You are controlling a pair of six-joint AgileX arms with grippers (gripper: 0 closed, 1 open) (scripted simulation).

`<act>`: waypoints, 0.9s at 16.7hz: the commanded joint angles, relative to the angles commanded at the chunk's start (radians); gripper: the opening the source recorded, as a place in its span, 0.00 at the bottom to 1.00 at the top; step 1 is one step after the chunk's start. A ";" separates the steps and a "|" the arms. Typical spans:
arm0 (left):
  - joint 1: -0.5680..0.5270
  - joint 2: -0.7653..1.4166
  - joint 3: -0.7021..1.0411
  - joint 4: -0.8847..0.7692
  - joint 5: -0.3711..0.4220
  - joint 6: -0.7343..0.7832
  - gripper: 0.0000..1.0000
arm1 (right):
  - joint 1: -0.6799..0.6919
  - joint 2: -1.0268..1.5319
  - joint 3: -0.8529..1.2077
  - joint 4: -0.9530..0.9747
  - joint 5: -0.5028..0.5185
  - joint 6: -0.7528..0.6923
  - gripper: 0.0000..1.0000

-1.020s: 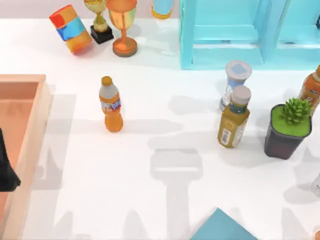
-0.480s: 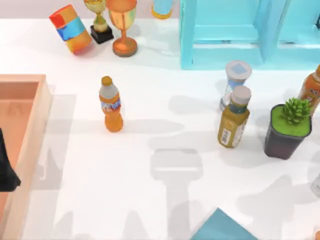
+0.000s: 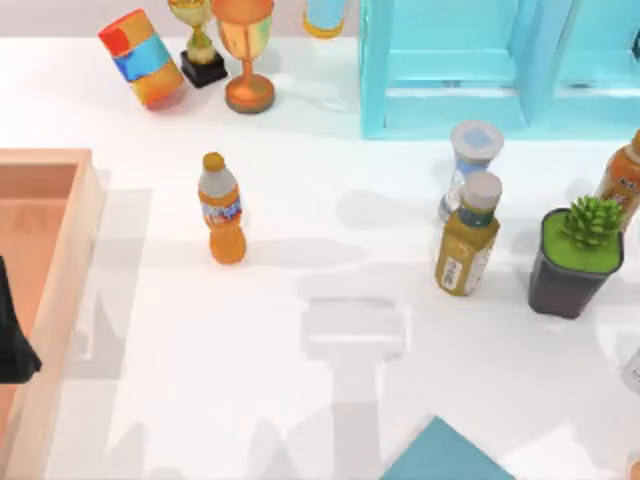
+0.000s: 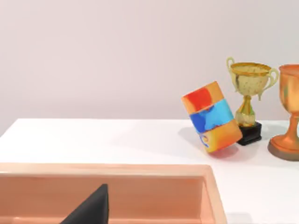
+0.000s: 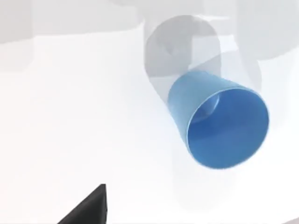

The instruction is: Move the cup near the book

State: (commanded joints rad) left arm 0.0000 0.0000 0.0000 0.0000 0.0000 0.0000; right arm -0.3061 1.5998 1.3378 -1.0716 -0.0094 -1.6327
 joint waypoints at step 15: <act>0.000 0.000 0.000 0.000 0.000 0.000 1.00 | -0.075 0.303 0.217 -0.156 0.010 -0.305 1.00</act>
State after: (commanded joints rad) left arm 0.0000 0.0000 0.0000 0.0000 0.0000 0.0000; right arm -0.3807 1.9027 1.5550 -1.2277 0.0008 -1.9372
